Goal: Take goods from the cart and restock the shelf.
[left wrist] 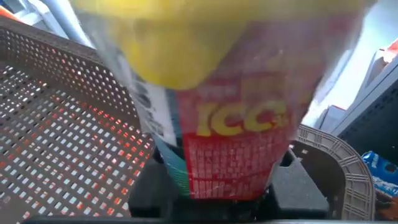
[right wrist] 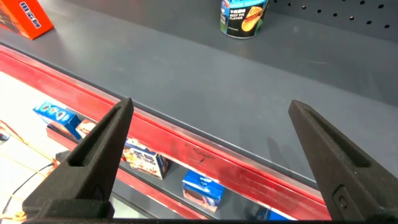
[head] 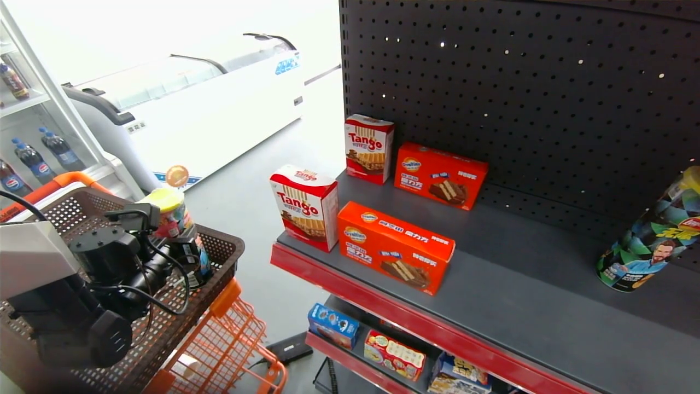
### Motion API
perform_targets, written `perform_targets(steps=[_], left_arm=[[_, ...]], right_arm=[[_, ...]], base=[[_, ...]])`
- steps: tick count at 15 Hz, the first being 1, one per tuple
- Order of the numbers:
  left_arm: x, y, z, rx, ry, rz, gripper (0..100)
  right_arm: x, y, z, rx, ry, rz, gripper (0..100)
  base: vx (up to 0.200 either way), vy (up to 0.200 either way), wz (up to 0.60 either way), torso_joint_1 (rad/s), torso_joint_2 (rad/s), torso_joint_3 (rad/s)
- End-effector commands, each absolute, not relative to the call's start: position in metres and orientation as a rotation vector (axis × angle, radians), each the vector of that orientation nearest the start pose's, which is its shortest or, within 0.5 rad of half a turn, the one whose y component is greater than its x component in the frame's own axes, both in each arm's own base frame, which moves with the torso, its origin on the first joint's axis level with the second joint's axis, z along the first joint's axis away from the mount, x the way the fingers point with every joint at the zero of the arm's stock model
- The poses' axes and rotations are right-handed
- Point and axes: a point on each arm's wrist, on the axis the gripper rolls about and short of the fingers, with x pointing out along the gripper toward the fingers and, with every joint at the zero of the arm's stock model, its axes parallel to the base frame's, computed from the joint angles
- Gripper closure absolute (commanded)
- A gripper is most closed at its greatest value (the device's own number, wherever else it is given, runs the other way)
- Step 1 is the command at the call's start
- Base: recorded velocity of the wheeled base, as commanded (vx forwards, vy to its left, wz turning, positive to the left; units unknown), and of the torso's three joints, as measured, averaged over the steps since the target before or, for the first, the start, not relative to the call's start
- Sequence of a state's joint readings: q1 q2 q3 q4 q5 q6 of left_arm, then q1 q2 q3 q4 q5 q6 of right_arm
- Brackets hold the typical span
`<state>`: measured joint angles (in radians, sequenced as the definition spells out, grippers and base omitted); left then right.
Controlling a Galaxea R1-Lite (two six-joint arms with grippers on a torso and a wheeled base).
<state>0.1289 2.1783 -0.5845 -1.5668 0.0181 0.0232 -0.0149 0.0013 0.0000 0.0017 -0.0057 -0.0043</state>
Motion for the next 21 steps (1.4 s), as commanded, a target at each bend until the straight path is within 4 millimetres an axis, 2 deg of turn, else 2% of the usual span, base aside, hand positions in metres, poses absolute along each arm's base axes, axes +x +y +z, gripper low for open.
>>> perform_targets(steps=[1,3,4,5,8,9,12,15,16,19,21], left_arm=[[0.34,0.043,0.077,0.025,0.002,0.144,100],[0.33,0.042,0.108,0.036,-0.077,0.145,100],[0.32,0.038,0.13,0.058,-0.128,0.138,100],[0.311,0.035,0.144,0.064,-0.153,0.127,100],[0.264,0.026,0.186,0.086,-0.211,0.039,100],[0.259,0.021,0.189,0.086,-0.223,0.018,100],[0.234,-0.004,0.22,0.081,-0.304,-0.081,100],[0.185,-0.026,0.206,0.057,-0.259,-0.243,100],[0.177,-0.033,0.202,0.042,-0.241,-0.32,100],[0.173,-0.04,0.2,0.042,-0.219,-0.383,100],[0.171,-0.055,0.198,0.036,-0.189,-0.467,100]], right_arm=[[-0.023,0.0,0.075,-0.005,0.003,-0.021,0],[-0.023,0.0,0.075,-0.005,0.003,-0.021,0],[-0.023,0.0,0.075,-0.005,0.003,-0.021,0],[-0.023,0.0,0.075,-0.005,0.003,-0.021,0],[-0.023,0.0,0.075,-0.005,0.003,-0.021,0],[-0.023,0.0,0.075,-0.005,0.003,-0.021,0],[-0.023,0.0,0.075,-0.005,0.003,-0.021,0],[-0.023,0.0,0.075,-0.005,0.003,-0.021,0],[-0.023,0.0,0.075,-0.005,0.003,-0.021,0],[-0.023,0.0,0.075,-0.005,0.003,-0.021,0],[-0.023,0.0,0.075,-0.005,0.003,-0.021,0]], base=[[0.0,0.0,0.0,0.0,0.0,0.0],[0.0,0.0,0.0,0.0,0.0,0.0],[0.0,0.0,0.0,0.0,0.0,0.0],[0.0,0.0,0.0,0.0,0.0,0.0],[0.0,0.0,0.0,0.0,0.0,0.0],[0.0,0.0,0.0,0.0,0.0,0.0],[0.0,0.0,0.0,0.0,0.0,0.0],[0.0,0.0,0.0,0.0,0.0,0.0],[0.0,0.0,0.0,0.0,0.0,0.0],[0.0,0.0,0.0,0.0,0.0,0.0],[0.0,0.0,0.0,0.0,0.0,0.0]])
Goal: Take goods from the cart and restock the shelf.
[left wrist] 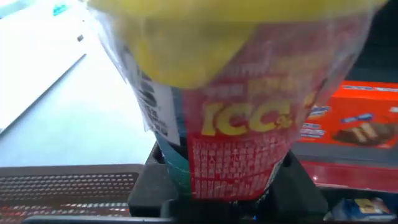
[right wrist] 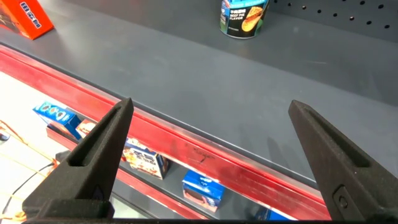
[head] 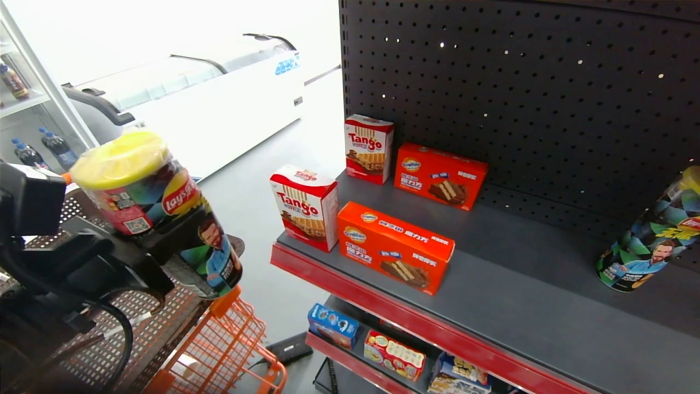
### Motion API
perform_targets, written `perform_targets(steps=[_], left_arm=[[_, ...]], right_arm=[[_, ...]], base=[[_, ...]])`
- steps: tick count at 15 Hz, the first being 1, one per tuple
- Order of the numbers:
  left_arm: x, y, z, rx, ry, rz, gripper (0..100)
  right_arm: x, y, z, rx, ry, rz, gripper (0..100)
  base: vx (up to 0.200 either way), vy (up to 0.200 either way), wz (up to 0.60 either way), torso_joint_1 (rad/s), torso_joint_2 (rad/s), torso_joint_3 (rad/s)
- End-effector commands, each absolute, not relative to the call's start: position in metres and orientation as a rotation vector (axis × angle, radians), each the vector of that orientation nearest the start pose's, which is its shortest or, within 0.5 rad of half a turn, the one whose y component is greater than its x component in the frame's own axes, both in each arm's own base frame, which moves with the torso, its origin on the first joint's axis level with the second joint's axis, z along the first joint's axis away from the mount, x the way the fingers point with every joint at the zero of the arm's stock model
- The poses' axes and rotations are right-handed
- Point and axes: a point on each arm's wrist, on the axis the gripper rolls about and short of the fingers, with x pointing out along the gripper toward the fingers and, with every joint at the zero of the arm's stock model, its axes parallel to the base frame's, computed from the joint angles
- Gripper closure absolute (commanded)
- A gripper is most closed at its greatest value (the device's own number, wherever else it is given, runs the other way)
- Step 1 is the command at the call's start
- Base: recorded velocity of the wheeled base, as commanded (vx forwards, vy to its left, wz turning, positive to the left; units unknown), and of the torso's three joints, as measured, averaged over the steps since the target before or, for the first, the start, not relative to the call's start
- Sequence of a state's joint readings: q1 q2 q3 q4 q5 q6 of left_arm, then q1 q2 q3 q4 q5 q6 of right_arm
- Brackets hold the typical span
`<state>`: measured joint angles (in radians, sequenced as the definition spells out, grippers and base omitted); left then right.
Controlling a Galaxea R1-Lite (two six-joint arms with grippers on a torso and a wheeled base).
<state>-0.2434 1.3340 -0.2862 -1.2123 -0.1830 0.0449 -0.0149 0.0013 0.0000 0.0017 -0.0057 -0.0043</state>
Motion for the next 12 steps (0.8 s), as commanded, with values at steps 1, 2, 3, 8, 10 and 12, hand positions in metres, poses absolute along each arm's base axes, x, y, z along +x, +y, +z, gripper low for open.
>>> perform_targets(steps=[1,2,3,8,10,12], left_arm=[[0.172,-0.063,0.199,0.033,-0.179,-0.509,100],[0.171,-0.067,0.2,0.028,-0.179,-0.533,100],[0.168,-0.074,0.2,0.017,-0.166,-0.576,100],[0.168,-0.086,0.19,0.014,-0.115,-0.77,100],[0.168,-0.099,0.189,0.009,-0.105,-0.836,100],[0.172,-0.111,0.186,0.007,-0.087,-0.882,100]], right_arm=[[-0.023,0.0,0.075,-0.005,0.003,-0.021,0],[-0.023,0.0,0.075,-0.005,0.003,-0.021,0],[-0.023,0.0,0.075,-0.005,0.003,-0.021,0],[-0.023,0.0,0.075,-0.005,0.003,-0.021,0],[-0.023,0.0,0.075,-0.005,0.003,-0.021,0],[-0.023,0.0,0.075,-0.005,0.003,-0.021,0]], base=[[0.0,0.0,0.0,0.0,0.0,0.0],[0.0,0.0,0.0,0.0,0.0,0.0],[0.0,0.0,0.0,0.0,0.0,0.0],[0.0,0.0,0.0,0.0,0.0,0.0],[0.0,0.0,0.0,0.0,0.0,0.0],[0.0,0.0,0.0,0.0,0.0,0.0]])
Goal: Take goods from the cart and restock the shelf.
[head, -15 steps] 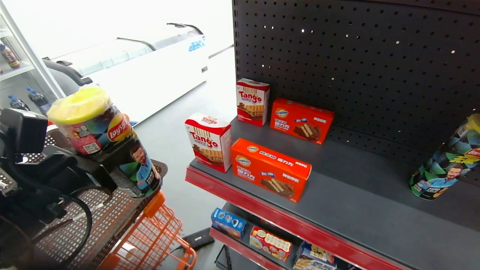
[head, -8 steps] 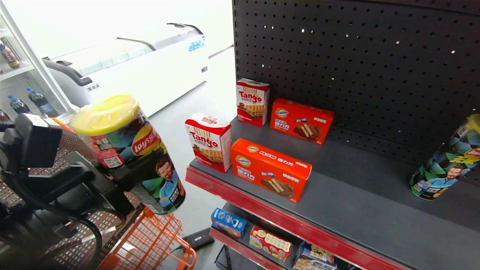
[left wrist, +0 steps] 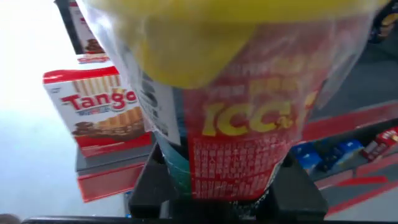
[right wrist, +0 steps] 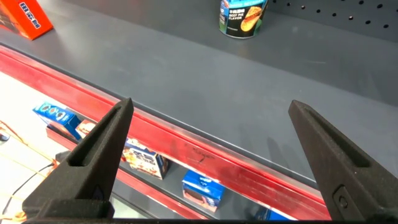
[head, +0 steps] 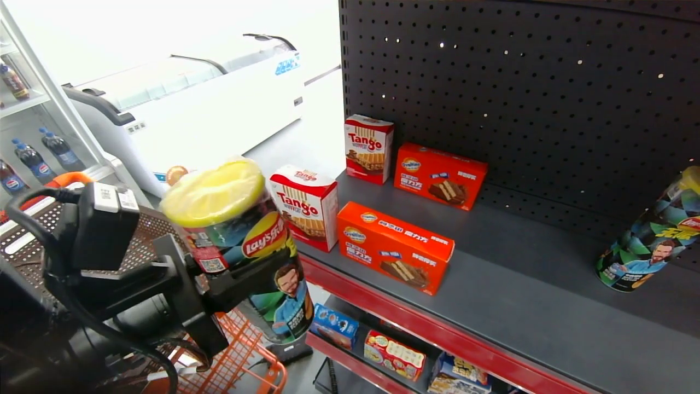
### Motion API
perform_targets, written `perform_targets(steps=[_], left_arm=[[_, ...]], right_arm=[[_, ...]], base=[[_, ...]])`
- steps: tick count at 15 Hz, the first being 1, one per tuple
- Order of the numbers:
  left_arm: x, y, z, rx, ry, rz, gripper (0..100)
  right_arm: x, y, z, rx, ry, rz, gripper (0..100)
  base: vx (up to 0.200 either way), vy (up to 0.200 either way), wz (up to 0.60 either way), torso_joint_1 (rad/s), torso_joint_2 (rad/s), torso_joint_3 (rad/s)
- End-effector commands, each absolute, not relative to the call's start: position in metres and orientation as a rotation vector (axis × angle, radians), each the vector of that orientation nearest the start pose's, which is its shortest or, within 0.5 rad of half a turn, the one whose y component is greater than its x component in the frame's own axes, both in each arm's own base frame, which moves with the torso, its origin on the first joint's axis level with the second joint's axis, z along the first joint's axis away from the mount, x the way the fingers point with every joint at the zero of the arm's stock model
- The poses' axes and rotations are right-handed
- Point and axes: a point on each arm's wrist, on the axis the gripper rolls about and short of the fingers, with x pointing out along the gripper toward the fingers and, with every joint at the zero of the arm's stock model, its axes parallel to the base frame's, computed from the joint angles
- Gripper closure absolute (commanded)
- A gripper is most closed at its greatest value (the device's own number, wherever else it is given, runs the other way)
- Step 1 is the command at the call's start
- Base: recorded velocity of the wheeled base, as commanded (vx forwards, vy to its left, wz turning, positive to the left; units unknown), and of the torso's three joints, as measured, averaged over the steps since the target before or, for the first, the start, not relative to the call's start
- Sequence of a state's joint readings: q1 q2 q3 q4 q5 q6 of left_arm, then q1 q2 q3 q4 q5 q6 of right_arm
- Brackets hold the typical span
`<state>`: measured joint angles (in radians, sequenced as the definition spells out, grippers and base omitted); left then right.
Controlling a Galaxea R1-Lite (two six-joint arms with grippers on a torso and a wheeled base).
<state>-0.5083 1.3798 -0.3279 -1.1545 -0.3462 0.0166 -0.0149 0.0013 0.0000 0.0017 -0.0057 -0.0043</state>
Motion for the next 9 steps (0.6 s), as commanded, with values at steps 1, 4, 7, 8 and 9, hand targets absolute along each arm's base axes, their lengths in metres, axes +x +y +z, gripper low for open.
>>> perform_targets(steps=[1,4,7,8,9], left_arm=[[0.174,-0.114,0.187,0.006,-0.087,-0.887,100],[0.198,-0.137,0.183,0.009,-0.089,-0.973,100],[0.202,-0.148,0.174,0.014,-0.059,-1.006,100],[0.2,-0.15,0.173,0.014,-0.056,-1.016,100],[0.2,-0.151,0.174,0.013,-0.06,-1.021,100]], right_arm=[[-0.023,0.0,0.075,-0.005,0.003,-0.021,0],[-0.023,0.0,0.075,-0.005,0.003,-0.021,0],[-0.023,0.0,0.075,-0.005,0.003,-0.021,0],[-0.023,0.0,0.075,-0.005,0.003,-0.021,0],[-0.023,0.0,0.075,-0.005,0.003,-0.021,0]], base=[[0.0,0.0,0.0,0.0,0.0,0.0],[0.0,0.0,0.0,0.0,0.0,0.0],[0.0,0.0,0.0,0.0,0.0,0.0],[0.0,0.0,0.0,0.0,0.0,0.0],[0.0,0.0,0.0,0.0,0.0,0.0]])
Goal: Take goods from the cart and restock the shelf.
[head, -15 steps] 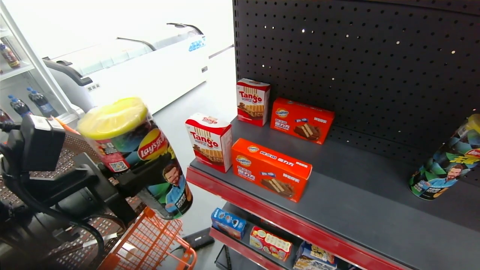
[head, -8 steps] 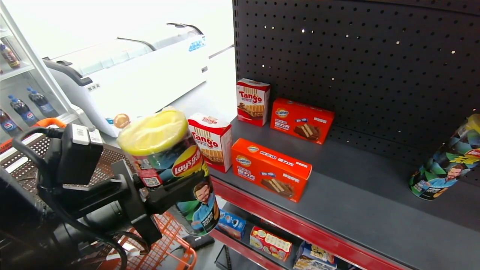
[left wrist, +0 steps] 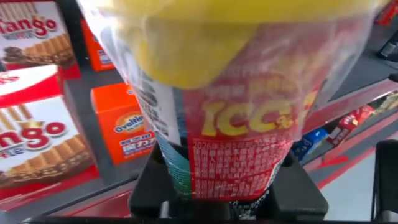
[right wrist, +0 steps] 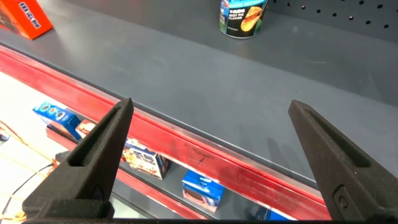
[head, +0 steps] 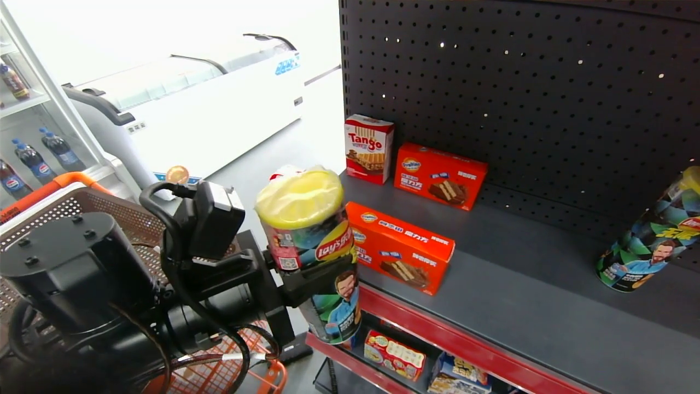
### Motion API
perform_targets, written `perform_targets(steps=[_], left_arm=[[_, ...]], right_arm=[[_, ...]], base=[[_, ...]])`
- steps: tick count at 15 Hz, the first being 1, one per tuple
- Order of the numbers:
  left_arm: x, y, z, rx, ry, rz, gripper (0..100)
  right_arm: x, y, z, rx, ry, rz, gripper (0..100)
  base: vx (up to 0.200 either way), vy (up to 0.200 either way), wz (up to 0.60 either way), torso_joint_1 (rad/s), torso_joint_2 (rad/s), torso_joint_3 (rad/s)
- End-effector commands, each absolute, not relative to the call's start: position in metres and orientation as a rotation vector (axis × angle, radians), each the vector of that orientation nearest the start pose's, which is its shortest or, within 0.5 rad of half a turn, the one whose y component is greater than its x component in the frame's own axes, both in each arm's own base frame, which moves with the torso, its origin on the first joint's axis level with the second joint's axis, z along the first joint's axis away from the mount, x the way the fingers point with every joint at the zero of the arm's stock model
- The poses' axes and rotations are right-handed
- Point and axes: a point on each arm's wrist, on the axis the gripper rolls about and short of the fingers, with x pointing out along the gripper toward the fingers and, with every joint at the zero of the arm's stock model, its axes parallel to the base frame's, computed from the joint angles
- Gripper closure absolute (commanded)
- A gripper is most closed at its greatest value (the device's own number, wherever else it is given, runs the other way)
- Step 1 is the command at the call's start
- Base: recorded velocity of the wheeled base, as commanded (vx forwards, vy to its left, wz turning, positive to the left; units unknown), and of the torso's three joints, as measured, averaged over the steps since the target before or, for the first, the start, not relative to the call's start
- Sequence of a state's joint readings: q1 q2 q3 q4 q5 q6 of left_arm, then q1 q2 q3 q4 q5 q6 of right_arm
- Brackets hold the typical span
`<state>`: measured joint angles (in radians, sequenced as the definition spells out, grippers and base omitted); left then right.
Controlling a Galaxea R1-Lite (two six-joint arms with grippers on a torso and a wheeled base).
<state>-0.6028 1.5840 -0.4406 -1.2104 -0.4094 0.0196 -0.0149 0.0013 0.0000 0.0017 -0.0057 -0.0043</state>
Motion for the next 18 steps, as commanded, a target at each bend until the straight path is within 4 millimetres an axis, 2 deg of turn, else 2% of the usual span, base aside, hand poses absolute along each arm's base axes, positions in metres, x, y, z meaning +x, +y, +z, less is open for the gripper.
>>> perform_targets(steps=[1,4,10,15,18], left_arm=[[0.2,-0.152,0.174,0.013,-0.061,-1.024,100],[0.195,-0.157,0.178,0.009,-0.09,-1.083,100],[0.182,-0.169,0.181,0.003,-0.108,-1.195,100],[0.174,-0.167,0.188,-0.007,-0.132,-1.204,100],[0.175,-0.163,0.188,-0.006,-0.132,-1.191,100]], right_arm=[[-0.023,0.0,0.075,-0.006,0.003,-0.021,0],[-0.023,0.0,0.075,-0.008,0.003,-0.018,0],[-0.023,0.0,0.075,-0.005,0.003,-0.02,0],[-0.023,0.0,0.075,-0.005,0.003,-0.02,0],[-0.023,0.0,0.075,-0.005,0.003,-0.02,0]], base=[[0.0,0.0,0.0,0.0,0.0,0.0],[0.0,0.0,0.0,0.0,0.0,0.0],[0.0,0.0,-0.6,-0.001,0.0,0.002],[0.0,0.0,-0.6,0.002,0.0,0.006],[0.0,0.0,0.0,0.0,0.0,0.0]])
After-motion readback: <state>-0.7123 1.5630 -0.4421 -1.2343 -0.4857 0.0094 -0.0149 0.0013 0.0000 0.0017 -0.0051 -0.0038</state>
